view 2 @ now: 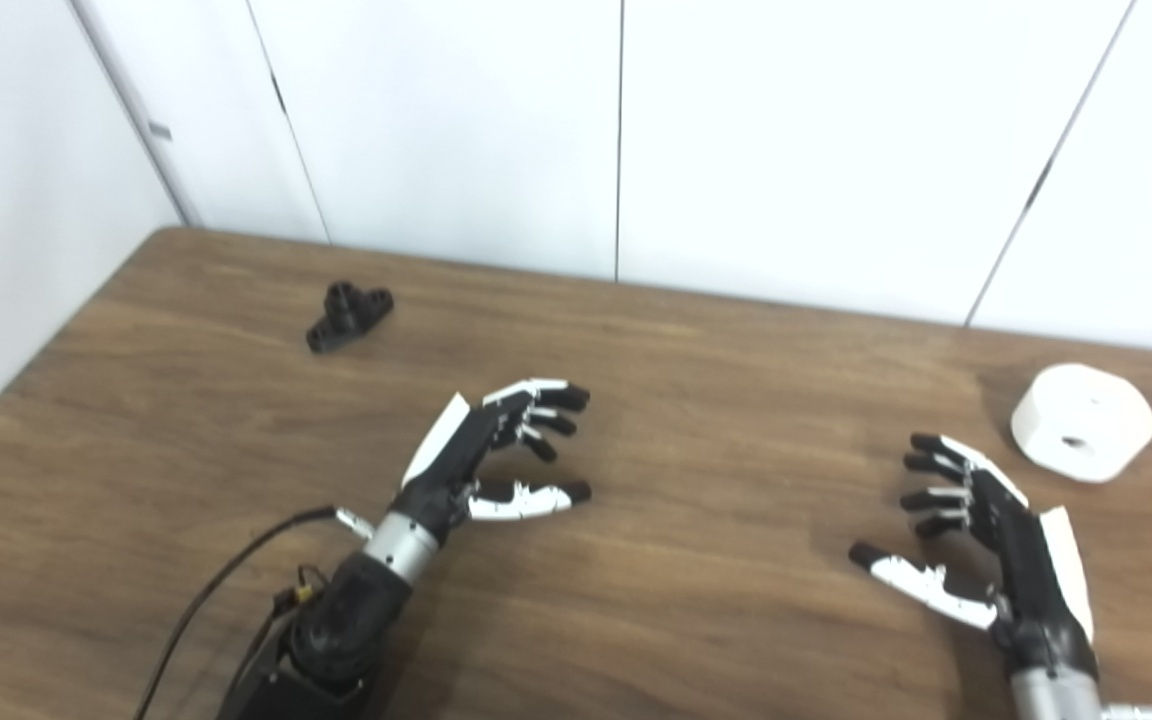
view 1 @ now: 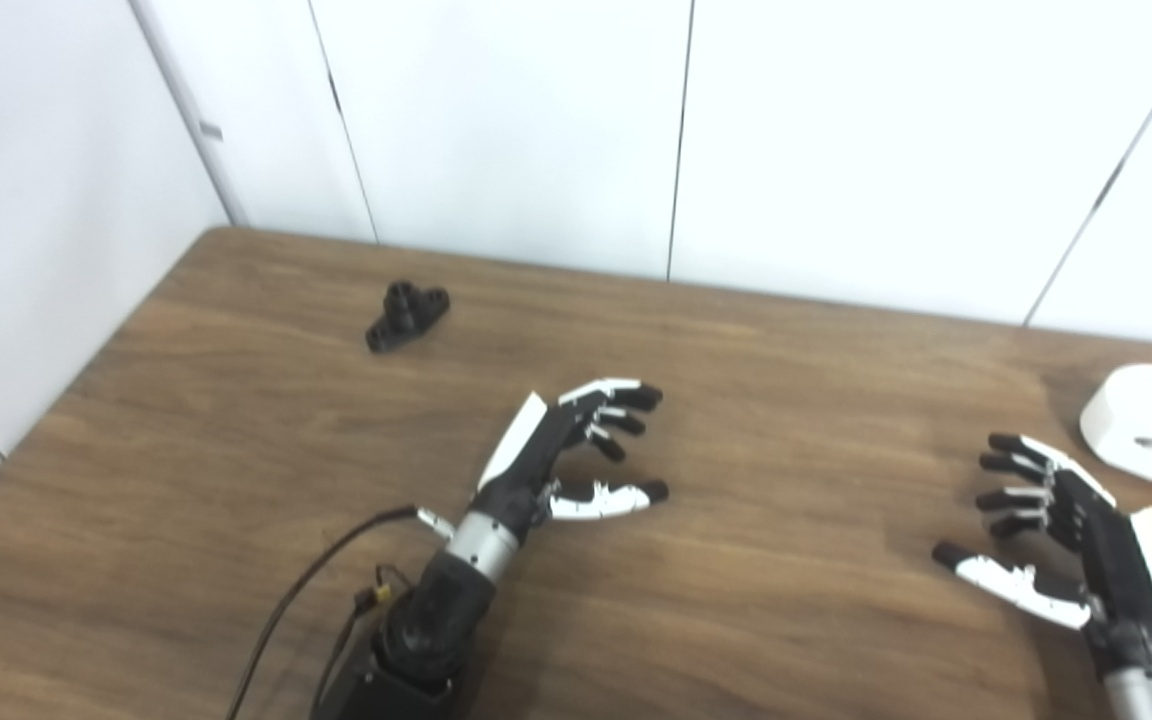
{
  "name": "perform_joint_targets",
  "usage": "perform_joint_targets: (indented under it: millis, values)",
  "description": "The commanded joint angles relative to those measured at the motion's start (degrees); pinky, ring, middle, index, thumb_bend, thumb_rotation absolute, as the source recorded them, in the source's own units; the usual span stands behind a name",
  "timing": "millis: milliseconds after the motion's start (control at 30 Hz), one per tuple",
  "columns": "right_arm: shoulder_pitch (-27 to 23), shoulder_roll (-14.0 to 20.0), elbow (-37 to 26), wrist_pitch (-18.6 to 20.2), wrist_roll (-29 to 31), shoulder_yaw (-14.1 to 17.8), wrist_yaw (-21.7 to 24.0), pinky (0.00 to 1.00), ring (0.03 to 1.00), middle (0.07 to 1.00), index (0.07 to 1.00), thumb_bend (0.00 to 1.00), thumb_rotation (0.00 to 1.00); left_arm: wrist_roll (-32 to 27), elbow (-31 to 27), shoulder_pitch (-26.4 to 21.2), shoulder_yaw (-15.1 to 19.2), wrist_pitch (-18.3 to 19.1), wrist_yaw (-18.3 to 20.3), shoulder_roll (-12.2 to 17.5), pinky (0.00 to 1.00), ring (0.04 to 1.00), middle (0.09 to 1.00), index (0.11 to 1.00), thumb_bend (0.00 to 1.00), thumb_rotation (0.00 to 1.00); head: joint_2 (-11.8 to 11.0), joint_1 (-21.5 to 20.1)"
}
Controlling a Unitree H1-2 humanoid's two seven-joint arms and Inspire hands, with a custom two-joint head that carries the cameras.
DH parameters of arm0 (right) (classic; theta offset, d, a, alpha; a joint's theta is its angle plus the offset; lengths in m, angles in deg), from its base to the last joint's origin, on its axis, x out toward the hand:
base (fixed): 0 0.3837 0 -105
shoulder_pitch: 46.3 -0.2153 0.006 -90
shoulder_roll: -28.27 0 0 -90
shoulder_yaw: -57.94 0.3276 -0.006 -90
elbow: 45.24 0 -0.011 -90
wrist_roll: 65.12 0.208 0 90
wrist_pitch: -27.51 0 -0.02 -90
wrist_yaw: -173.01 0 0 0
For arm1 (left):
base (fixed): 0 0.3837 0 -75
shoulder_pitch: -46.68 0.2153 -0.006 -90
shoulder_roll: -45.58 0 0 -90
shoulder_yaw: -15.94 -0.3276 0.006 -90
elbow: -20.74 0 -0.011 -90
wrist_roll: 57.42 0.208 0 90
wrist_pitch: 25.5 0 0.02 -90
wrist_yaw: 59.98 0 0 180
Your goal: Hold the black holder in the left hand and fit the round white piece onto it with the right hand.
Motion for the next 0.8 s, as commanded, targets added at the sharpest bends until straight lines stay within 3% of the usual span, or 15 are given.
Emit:
perform_joint_targets:
  millis: [0, 533, 733, 767]
  values:
    - [-0.8, 0.6, -1.8, -0.2, 0.4, 0.6, -0.2, 0.50, 0.609, 0.742, 0.771, 0.67, 0.18, -0.3, -0.3, -1.3, 0.0, -1.2, -0.1, -0.1, 0.57, 0.716, 0.785, 0.753, 0.70, 0.05, 0.1, -0.1]
    - [-0.9, 0.6, -2.6, 0.9, 0.4, 0.6, 0.3, 0.51, 0.612, 0.747, 0.772, 0.66, 0.15, -0.3, -0.9, -1.8, 0.9, -1.7, -0.5, 0.6, 0.54, 0.677, 0.764, 0.745, 0.69, 0.01, -0.1, 0.1]
    - [-1.1, 0.8, -2.3, 0.6, 0.9, 0.7, 0.3, 0.50, 0.611, 0.741, 0.773, 0.66, 0.14, 5.0, -1.9, -2.7, 2.9, -2.5, -4.0, 2.2, 0.54, 0.752, 0.805, 0.702, 0.71, 0.00, -0.1, 0.1]
    - [-1.2, 0.8, -2.3, 0.6, 1.0, 0.8, 0.3, 0.50, 0.608, 0.740, 0.771, 0.66, 0.13, 5.6, -2.4, -3.1, 3.2, -2.1, -3.9, 3.1, 0.61, 0.772, 0.802, 0.702, 0.70, 0.03, -0.1, 0.1]
